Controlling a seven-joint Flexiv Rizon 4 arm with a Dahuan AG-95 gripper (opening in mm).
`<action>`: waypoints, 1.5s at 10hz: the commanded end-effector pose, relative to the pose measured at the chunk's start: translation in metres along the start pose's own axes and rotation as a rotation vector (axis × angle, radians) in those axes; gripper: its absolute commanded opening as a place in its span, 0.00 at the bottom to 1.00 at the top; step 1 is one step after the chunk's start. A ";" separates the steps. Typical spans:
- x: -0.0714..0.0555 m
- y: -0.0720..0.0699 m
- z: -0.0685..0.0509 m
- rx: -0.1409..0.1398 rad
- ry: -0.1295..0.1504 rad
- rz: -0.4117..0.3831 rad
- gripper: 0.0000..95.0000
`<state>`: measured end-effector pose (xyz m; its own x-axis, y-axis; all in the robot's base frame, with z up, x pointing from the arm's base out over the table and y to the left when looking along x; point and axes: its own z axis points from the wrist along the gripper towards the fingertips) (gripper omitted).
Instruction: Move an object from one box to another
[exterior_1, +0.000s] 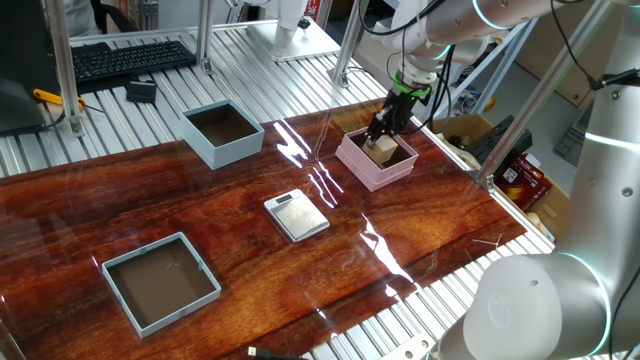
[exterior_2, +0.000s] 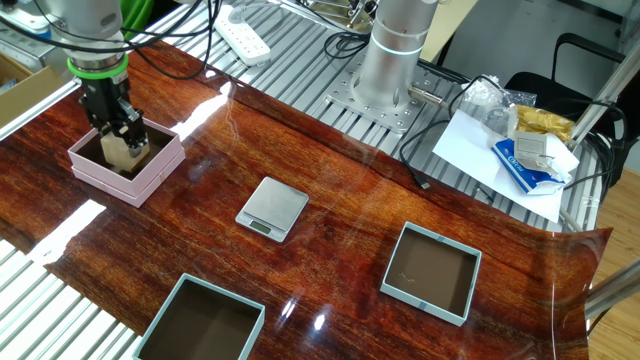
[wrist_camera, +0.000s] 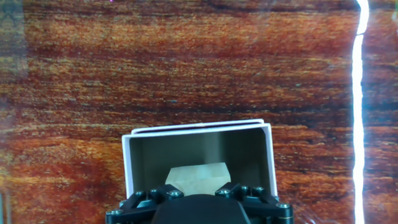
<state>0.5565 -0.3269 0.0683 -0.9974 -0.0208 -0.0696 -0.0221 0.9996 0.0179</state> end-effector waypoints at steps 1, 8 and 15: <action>0.000 0.000 0.000 0.002 -0.005 -0.001 0.00; 0.000 0.000 0.001 -0.003 -0.004 0.010 0.00; 0.001 0.000 0.001 -0.003 0.003 0.038 0.40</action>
<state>0.5561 -0.3270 0.0667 -0.9976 0.0198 -0.0667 0.0183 0.9996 0.0230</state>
